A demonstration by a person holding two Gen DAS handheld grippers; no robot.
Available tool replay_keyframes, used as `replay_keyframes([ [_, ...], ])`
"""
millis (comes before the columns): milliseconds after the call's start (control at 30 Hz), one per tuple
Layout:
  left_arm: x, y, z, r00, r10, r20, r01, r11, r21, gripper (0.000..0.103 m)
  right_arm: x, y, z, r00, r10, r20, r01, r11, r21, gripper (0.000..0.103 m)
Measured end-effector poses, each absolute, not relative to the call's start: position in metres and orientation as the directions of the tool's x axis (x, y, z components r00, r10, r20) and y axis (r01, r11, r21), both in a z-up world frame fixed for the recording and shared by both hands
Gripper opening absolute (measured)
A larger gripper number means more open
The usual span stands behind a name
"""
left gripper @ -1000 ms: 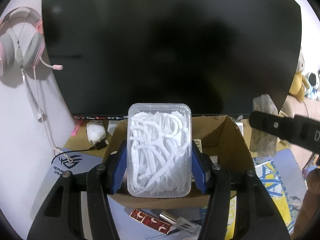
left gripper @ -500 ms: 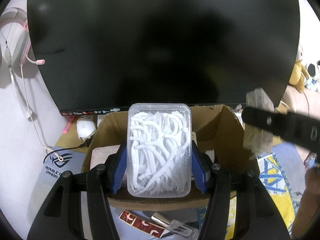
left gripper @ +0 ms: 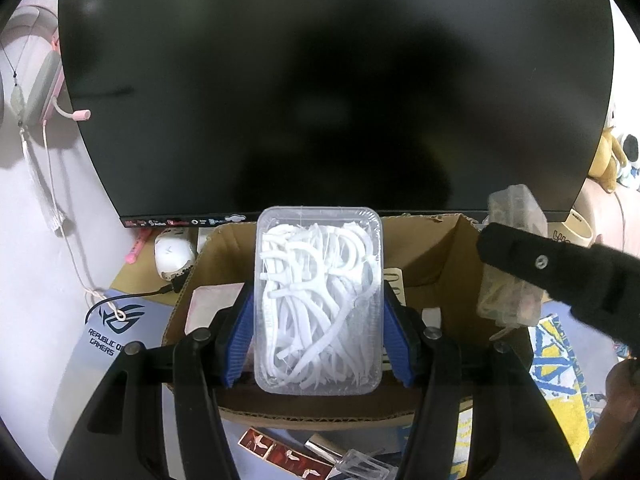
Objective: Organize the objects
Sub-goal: 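Lift the floss-pick box and paper-clip box over the cardboard box, then open both tools to drop the two clear boxes into the cardboard box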
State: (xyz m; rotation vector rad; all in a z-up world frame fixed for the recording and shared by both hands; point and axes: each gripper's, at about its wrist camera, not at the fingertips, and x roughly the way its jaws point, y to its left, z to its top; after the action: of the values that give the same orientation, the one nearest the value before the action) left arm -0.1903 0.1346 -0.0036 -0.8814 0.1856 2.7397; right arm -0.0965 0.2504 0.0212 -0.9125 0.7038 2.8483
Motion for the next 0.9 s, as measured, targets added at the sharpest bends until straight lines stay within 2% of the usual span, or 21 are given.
replay_keyframes([
  [133, -0.190, 0.137, -0.004, -0.785, 0.215, -0.580, -0.290, -0.956, 0.037, 0.056, -0.100, 0.245, 0.019, -0.818, -0.070, -0.570, -0.204, -0.893, 0.402, 0.062],
  [300, -0.186, 0.149, -0.005, -0.804, 0.162, -0.572, -0.275, -0.954, 0.116, 0.057, -0.100, 0.244, 0.019, -0.811, -0.041, -0.584, -0.241, -0.886, 0.397, 0.062],
  [500, -0.191, 0.158, -0.013, -0.776, 0.198, -0.598, -0.303, -0.950, 0.078, 0.057, -0.103, 0.249, 0.013, -0.810, -0.084, -0.580, -0.224, -0.871, 0.438, 0.062],
  [600, -0.191, 0.161, -0.016, -0.791, 0.165, -0.590, -0.285, -0.951, 0.116, 0.057, -0.105, 0.252, 0.009, -0.805, -0.086, -0.588, -0.228, -0.869, 0.439, 0.062],
  [900, -0.191, 0.161, -0.015, -0.791, 0.170, -0.588, -0.288, -0.951, 0.113, 0.059, -0.109, 0.255, 0.004, -0.792, -0.133, -0.596, -0.204, -0.862, 0.465, 0.062],
])
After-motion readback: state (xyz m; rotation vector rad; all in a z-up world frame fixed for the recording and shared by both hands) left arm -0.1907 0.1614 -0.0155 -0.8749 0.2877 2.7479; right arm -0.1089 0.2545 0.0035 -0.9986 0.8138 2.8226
